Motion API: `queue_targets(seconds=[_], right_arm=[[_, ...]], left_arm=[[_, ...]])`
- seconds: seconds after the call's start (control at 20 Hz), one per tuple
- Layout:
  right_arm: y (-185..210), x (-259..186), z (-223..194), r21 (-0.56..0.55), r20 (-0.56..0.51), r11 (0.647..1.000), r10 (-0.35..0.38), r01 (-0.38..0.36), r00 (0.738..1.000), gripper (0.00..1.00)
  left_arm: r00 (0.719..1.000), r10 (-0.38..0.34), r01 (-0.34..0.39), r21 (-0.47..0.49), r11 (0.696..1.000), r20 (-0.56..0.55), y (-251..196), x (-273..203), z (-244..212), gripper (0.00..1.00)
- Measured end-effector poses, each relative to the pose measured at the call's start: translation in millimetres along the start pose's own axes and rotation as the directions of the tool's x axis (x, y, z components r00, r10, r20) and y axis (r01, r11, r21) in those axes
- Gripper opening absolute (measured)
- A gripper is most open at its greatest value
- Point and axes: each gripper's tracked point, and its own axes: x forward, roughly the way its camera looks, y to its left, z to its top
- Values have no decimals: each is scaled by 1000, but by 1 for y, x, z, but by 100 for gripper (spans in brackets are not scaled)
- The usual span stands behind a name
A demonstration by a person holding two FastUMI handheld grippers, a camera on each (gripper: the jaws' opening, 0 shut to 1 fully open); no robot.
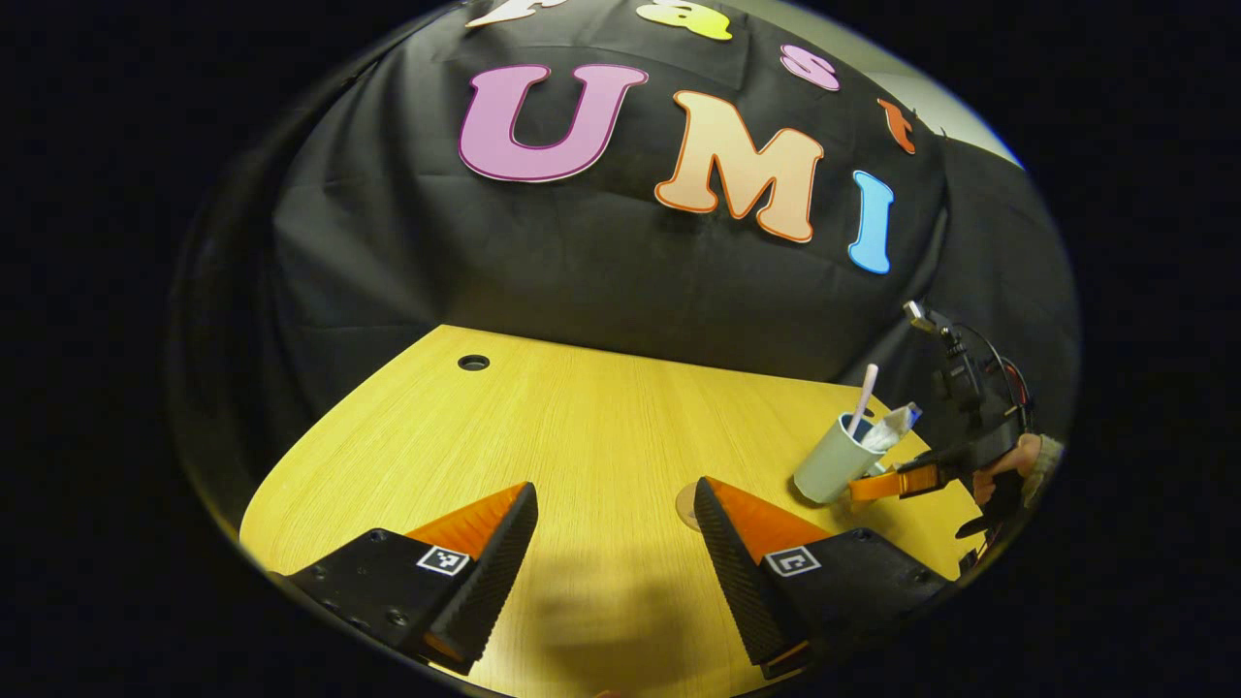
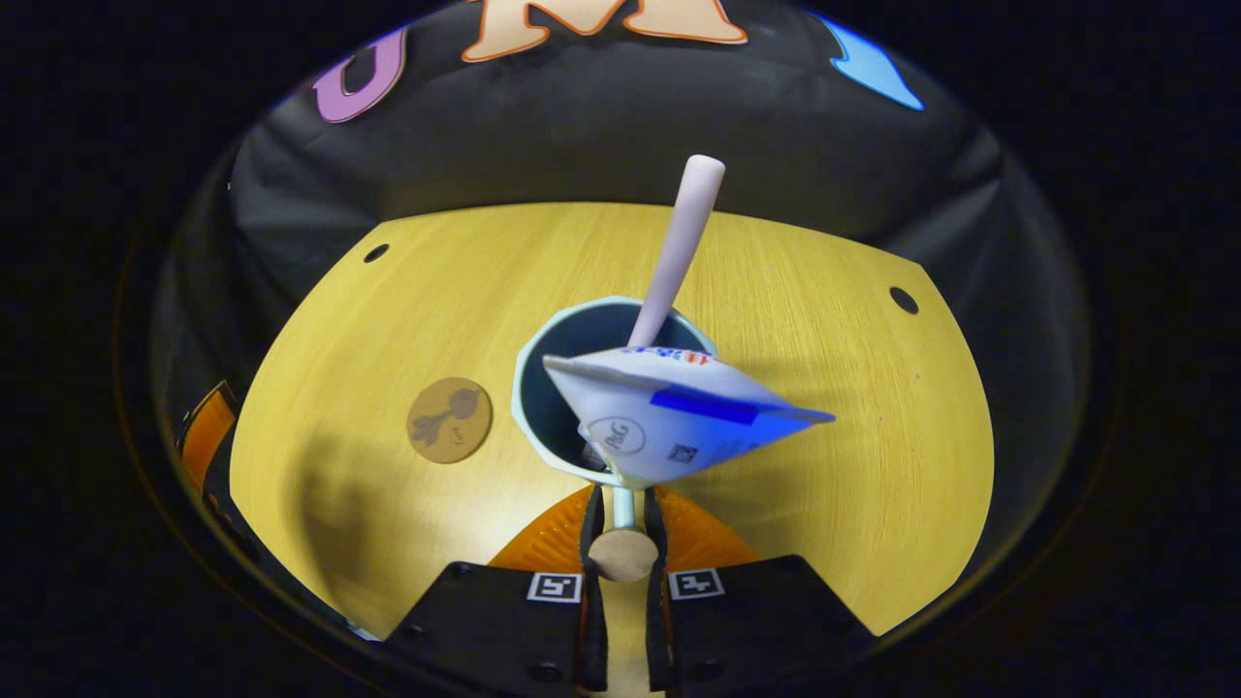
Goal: Put the toothbrush and toothpaste on the desktop into the cup, then pick up the cup and place it on the coaster on the desktop.
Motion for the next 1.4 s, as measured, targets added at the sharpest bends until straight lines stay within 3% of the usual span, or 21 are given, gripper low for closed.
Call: queue_targets(seconds=[0.2, 0.45, 0.75, 1.05, 1.15, 1.3, 1.35, 1.4], right_arm=[[26, -7, 16, -90, 15, 990, 108, -106, 994, 18], [55, 27, 28, -178, -54, 970, 156, -164, 986, 18], [59, 43, 17, -227, -104, 958, 152, -172, 983, 18], [63, 38, 16, -247, -107, 950, 166, -188, 980, 17], [51, 31, 21, -241, -113, 951, 173, -196, 978, 26], [44, 7, 38, -219, -75, 950, 211, -223, 975, 27], [47, 0, 40, -210, -57, 949, 228, -234, 972, 36], [47, -10, 44, -198, -43, 948, 245, -249, 968, 53]], left_arm=[[1000, 17, -17, -10, 1000, -14, 8, -7, -8, 94], [997, 60, -61, -27, 998, -42, 30, -21, -21, 94], [993, 106, -109, -48, 993, -58, 51, -29, -28, 94], [994, 87, -91, -59, 994, -72, 46, -23, -30, 94], [994, 78, -82, -47, 996, -74, 42, -22, -28, 94], [996, 64, -67, -34, 997, -68, 36, -20, -24, 94], [996, 59, -61, -31, 998, -69, 34, -20, -24, 94], [996, 53, -55, -29, 998, -69, 30, -20, -23, 94]])
